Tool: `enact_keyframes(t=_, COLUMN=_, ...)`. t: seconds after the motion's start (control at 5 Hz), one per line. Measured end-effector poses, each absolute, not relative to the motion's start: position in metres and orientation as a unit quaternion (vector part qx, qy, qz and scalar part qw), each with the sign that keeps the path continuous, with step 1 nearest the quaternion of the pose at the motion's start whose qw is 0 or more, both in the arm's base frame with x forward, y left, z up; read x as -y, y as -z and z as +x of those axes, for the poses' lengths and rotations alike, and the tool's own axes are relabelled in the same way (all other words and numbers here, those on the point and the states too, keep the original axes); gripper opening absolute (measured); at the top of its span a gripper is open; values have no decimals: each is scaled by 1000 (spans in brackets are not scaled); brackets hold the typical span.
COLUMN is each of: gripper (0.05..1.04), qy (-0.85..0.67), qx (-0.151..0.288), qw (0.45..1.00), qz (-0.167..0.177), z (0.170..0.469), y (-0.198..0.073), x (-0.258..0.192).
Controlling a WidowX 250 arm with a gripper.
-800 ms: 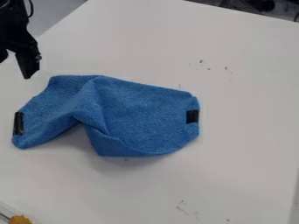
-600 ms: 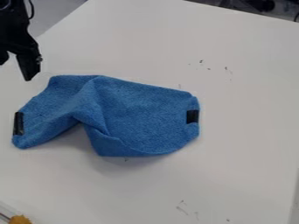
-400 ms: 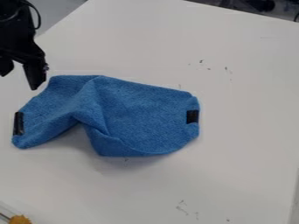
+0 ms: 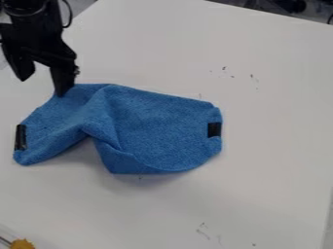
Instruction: Lift the right side of the cloth
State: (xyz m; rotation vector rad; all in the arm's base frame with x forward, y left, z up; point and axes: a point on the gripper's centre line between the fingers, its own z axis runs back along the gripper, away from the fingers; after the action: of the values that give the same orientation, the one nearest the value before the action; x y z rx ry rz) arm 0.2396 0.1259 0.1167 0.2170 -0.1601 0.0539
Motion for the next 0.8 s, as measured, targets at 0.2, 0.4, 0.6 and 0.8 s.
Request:
enact_keyframes(t=0.2, gripper=1000, qy=-32, qx=80, qw=992, qz=95, z=235, y=-109, x=-89)
enact_keyframes(t=0.4, gripper=1000, qy=-41, qx=80, qw=993, qz=81, z=233, y=-93, x=-56)
enact_keyframes(t=0.6, gripper=1000, qy=-56, qx=85, qw=993, qz=57, z=239, y=-79, x=-32)
enact_keyframes(t=0.8, gripper=1000, qy=-74, qx=89, qw=993, qz=33, z=245, y=-65, x=-16)
